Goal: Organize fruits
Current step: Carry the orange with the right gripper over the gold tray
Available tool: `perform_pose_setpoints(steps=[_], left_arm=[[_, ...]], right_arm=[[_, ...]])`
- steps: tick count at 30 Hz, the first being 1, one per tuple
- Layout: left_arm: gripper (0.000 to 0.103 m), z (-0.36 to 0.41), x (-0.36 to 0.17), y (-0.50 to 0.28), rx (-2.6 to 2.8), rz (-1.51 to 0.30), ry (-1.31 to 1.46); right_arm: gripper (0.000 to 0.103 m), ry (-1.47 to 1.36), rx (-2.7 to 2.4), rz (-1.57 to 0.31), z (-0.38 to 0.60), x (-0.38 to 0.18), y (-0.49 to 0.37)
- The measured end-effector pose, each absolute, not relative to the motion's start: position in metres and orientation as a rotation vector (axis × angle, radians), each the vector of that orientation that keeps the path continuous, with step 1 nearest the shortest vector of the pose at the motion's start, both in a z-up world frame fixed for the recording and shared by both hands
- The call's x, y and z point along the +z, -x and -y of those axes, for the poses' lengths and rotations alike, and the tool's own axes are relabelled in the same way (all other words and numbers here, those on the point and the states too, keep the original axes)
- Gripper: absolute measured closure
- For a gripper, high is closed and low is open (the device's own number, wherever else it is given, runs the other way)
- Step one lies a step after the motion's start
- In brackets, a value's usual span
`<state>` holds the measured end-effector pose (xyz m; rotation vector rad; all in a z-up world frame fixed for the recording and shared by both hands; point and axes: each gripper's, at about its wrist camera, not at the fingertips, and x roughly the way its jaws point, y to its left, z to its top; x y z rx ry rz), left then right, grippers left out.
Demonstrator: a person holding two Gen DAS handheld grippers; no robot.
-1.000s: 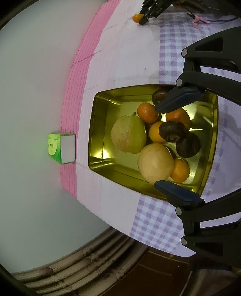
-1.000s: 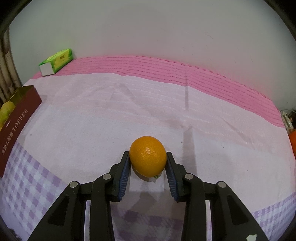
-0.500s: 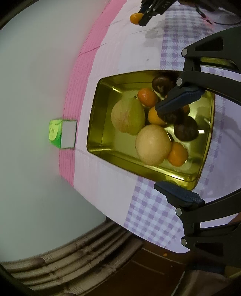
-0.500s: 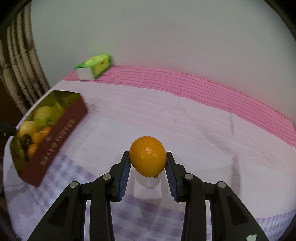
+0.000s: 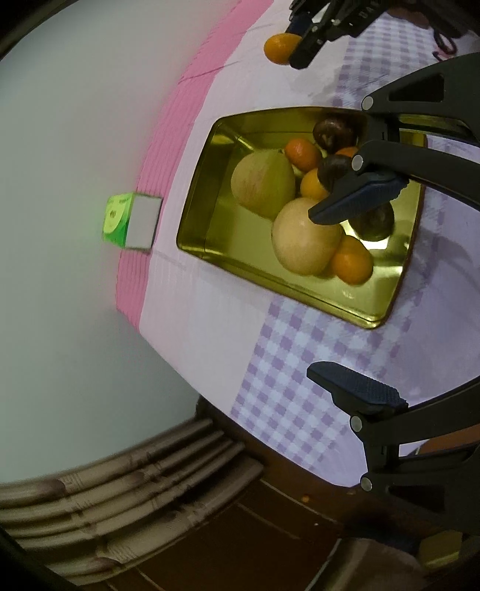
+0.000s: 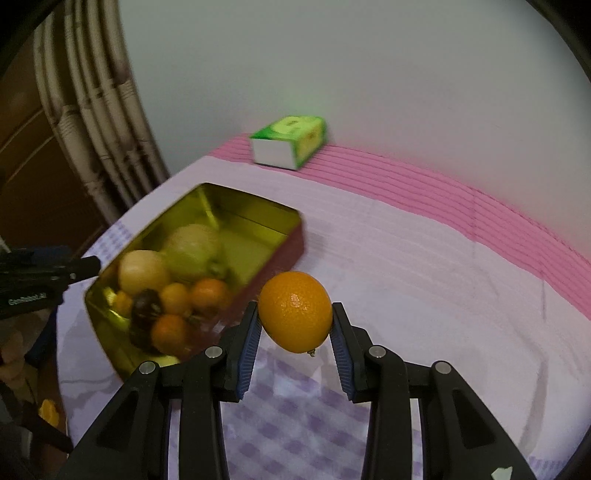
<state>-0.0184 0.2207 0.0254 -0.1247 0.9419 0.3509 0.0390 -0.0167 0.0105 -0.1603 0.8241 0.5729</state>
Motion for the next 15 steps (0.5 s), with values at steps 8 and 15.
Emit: perform_pose_setpoints(steps=[8, 15], left_arm=[[0.026, -0.238, 0.028, 0.031, 0.396, -0.942, 0.168], [0.026, -0.244, 0.027, 0.038, 0.412, -0.955, 0.18]], right_arm=[[0.068, 0.208, 0.659, -0.824, -0.039, 0.01, -0.036], [0.068, 0.252, 0.696, -0.841, -0.067, 0.0, -0.032]])
